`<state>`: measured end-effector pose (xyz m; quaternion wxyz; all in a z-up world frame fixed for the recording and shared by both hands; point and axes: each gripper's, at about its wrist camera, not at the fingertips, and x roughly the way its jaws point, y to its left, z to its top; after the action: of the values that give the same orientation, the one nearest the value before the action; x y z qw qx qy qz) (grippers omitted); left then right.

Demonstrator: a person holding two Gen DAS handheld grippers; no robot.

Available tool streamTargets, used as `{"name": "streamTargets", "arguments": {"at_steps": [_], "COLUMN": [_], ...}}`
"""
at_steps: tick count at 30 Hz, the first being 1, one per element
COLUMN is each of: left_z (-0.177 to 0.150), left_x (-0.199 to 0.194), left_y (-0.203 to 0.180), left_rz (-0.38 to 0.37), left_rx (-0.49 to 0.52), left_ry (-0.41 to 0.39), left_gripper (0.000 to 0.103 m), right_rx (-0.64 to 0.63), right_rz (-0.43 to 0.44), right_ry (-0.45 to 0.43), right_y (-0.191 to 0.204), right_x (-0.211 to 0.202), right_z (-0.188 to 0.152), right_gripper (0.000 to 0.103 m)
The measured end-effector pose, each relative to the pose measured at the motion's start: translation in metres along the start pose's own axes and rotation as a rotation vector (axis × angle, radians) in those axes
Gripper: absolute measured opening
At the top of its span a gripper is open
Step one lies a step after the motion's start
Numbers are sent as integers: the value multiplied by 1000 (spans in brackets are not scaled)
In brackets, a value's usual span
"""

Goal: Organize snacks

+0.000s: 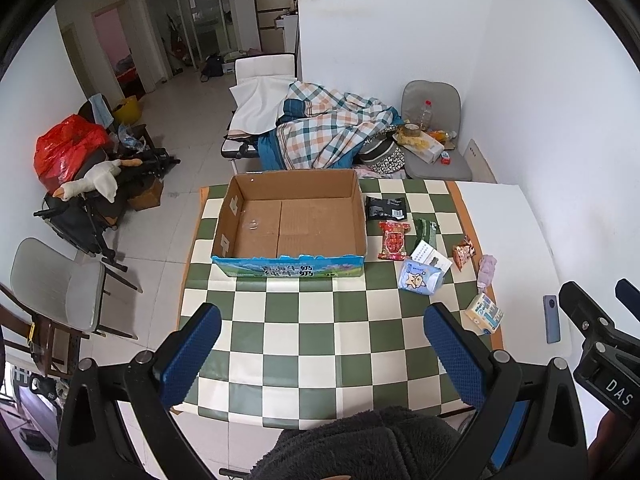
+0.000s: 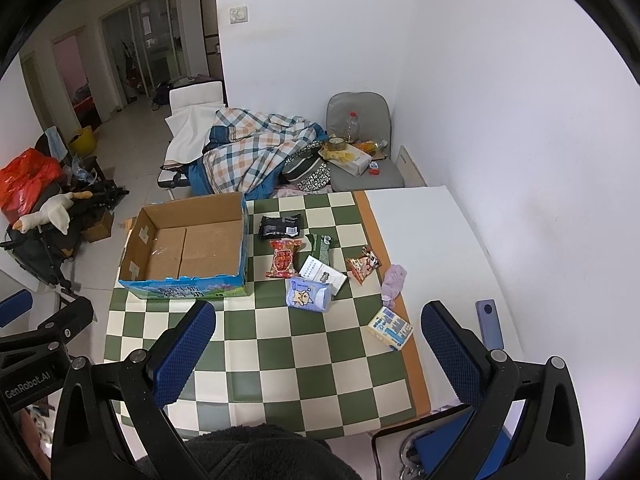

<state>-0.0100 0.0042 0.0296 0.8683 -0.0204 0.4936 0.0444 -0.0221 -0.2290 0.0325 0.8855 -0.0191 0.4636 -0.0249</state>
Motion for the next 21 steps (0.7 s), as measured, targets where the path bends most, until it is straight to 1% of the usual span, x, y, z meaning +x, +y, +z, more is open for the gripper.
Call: {"name": "streamTargets", "arguments": {"at_steps": [16, 19, 21], "left_z": [0, 3, 11], "left_x": [0, 6, 17], "left_y": [1, -7, -19], "left_rz": [-1, -12, -20], "left_rx": [1, 9, 18], "left_ry": [-1, 8, 16], "left_gripper": [103, 103, 103], "right_rx": [0, 2, 12], "right_rz": [-1, 3, 9], "right_ry": [-7, 2, 16], "right_y": [0, 0, -2], "right_x": [-4, -3, 0], "right_z": [3, 2, 5], "right_gripper": [103, 103, 103]}}
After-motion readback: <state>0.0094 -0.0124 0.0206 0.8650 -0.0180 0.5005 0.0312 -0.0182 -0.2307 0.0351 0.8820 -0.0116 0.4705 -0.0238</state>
